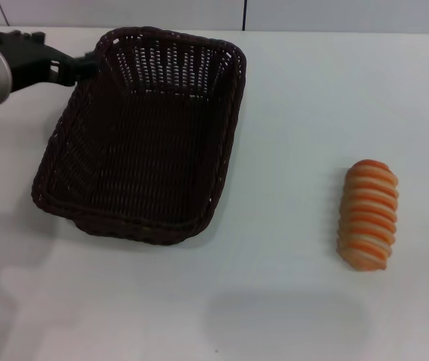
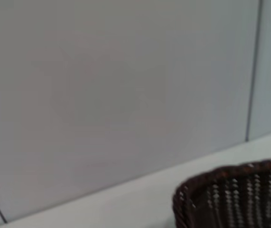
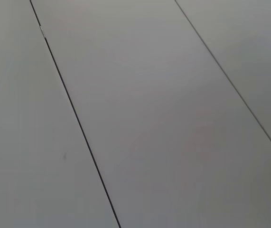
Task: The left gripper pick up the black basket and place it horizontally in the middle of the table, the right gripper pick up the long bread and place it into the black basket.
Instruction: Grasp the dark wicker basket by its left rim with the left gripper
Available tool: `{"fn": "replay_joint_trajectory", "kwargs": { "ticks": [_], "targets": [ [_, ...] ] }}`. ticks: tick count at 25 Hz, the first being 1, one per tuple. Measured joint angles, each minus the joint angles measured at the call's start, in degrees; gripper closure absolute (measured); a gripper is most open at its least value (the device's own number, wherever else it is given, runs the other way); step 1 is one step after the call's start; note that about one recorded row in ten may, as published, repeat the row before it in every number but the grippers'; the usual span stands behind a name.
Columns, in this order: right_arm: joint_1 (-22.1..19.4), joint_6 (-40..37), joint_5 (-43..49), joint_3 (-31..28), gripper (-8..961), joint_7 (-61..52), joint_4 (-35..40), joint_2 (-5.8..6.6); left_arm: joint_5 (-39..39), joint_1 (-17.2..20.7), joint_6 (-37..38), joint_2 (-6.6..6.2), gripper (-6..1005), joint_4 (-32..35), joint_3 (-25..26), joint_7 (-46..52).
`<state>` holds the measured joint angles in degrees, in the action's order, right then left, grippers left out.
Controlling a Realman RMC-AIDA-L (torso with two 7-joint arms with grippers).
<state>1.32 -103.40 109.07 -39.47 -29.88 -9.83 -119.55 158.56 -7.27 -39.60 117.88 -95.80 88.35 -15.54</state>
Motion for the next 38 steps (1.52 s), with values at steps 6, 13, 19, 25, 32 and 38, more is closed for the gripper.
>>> {"fn": "replay_joint_trajectory", "kwargs": {
  "ticks": [6,13,19,25,32,38],
  "targets": [
    [0.0,0.1,0.0,0.0,151,0.0,0.1,-0.07,-0.5,-1.7,-5.3,0.16,208,1.8,-0.7,-0.9],
    [0.1,0.1,0.0,0.1,151,0.0,0.2,-0.07,-0.9,-3.0,-5.7,0.22,210,5.9,-1.0,-1.1],
    [0.1,0.1,0.0,0.3,151,0.0,0.1,-0.07,-0.6,-4.5,-7.3,0.27,211,8.6,-0.7,-1.1],
    [0.1,0.1,0.1,0.6,151,0.0,0.1,-0.07,0.8,-5.7,-10.2,0.21,213,8.9,-0.7,-2.0],
    [0.2,0.1,0.1,1.0,152,0.0,0.2,-0.06,1.4,-6.8,-10.9,0.12,461,9.0,-0.4,-3.6],
    [0.2,0.1,0.1,1.0,152,0.0,0.2,-0.06,1.5,-8.7,-12.5,0.18,661,10.5,-0.3,-5.8]
  ]
}}
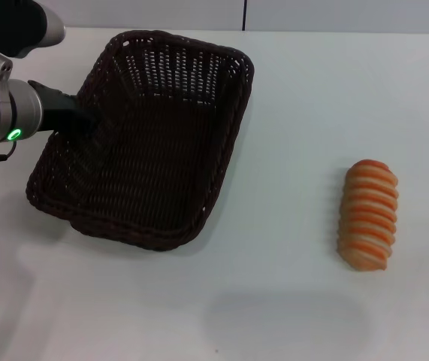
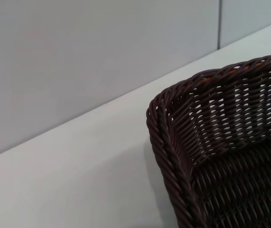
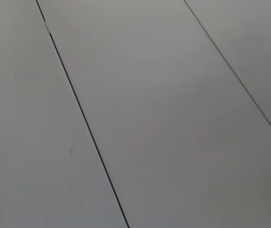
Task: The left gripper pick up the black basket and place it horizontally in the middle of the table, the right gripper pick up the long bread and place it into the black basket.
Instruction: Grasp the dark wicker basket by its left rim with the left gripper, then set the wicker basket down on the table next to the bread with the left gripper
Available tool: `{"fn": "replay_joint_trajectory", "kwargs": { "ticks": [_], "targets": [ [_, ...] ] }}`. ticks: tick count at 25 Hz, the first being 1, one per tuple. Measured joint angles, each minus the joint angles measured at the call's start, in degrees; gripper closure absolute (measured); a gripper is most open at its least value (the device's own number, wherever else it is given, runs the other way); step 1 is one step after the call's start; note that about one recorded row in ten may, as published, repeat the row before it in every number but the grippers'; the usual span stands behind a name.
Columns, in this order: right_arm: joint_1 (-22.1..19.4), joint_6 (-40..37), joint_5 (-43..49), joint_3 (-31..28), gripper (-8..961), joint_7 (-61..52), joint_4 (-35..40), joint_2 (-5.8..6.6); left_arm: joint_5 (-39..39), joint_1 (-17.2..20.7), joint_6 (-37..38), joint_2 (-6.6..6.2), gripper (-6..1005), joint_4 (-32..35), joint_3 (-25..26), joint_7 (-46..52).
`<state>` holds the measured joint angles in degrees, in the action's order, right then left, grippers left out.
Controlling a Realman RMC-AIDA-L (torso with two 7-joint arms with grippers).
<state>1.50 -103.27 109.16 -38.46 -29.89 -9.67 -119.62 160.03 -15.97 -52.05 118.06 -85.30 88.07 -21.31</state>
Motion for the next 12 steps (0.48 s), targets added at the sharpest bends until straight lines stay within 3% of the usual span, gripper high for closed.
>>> {"fn": "replay_joint_trajectory", "kwargs": {
  "ticks": [9,10,12],
  "targets": [
    [0.0,-0.3,0.0,0.0,152,0.0,0.0,0.0,-4.4,-1.7,-3.1,-0.04,732,-0.6,1.4,-9.5],
    [0.0,-0.4,0.0,0.0,152,0.0,0.0,0.0,-11.5,-4.1,-7.7,-0.03,735,-0.4,6.2,-18.3],
    [0.0,-0.5,0.0,0.0,152,0.0,0.0,0.0,-15.3,-5.6,-10.2,-0.03,742,0.0,9.0,-22.6]
  ]
}}
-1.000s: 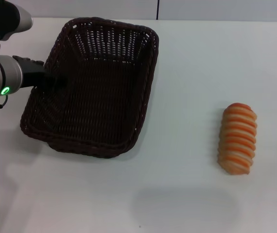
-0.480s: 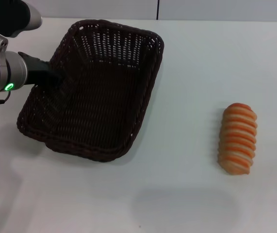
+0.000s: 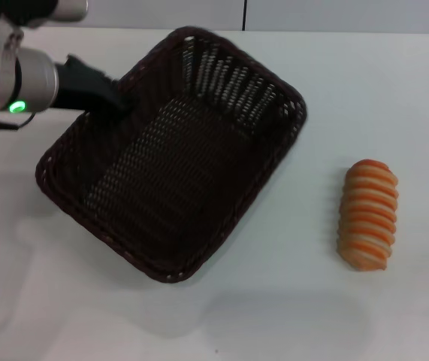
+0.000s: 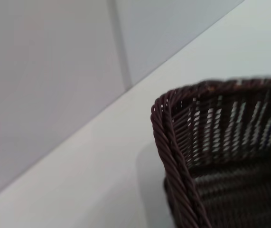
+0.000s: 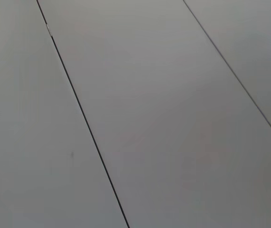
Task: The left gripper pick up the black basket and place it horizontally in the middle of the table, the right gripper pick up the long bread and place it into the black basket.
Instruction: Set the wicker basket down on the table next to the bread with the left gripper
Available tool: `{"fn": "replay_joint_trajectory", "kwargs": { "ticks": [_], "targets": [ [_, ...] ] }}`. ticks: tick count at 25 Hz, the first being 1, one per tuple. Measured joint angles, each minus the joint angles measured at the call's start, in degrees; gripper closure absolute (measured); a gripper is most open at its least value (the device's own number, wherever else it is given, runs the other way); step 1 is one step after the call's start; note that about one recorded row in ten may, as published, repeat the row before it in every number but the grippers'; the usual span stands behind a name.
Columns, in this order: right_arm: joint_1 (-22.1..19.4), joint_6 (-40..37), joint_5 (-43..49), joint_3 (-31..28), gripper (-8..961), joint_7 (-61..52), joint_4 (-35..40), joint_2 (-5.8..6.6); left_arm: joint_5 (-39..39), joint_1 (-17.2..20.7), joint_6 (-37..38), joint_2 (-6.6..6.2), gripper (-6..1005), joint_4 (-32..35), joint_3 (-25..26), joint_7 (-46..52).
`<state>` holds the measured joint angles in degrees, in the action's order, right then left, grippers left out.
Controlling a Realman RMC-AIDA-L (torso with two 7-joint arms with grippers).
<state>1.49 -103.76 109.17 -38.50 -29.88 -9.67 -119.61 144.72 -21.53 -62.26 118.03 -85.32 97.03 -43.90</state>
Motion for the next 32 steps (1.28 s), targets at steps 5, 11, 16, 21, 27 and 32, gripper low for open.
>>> {"fn": "replay_joint_trajectory", "kwargs": {
  "ticks": [5,11,16,21,27,32],
  "targets": [
    [-0.3,-0.1,0.0,0.0,153,0.0,0.0,0.0,-6.8,-6.1,-9.3,0.01,757,2.6,7.8,-10.0],
    [-0.5,-0.2,0.0,0.1,153,0.0,-0.2,0.0,-10.2,-12.1,-17.1,-0.03,785,6.3,12.5,-16.6],
    [-0.2,-0.2,0.0,0.2,153,0.0,-0.2,0.0,-11.1,-17.0,-21.8,-0.08,802,11.5,13.8,-21.1],
    [0.0,-0.2,0.0,0.7,152,0.0,-0.3,0.0,-12.3,-21.1,-26.2,-0.08,804,16.1,16.0,-25.7],
    [-0.1,-0.2,0.0,0.7,151,0.0,-0.2,0.0,-12.9,-24.0,-29.2,-0.3,805,20.8,16.6,-30.9],
    [0.0,-0.1,0.0,0.7,152,0.0,-0.2,0.0,-12.3,-25.9,-30.2,-0.25,805,23.3,16.0,-32.0]
  ]
}}
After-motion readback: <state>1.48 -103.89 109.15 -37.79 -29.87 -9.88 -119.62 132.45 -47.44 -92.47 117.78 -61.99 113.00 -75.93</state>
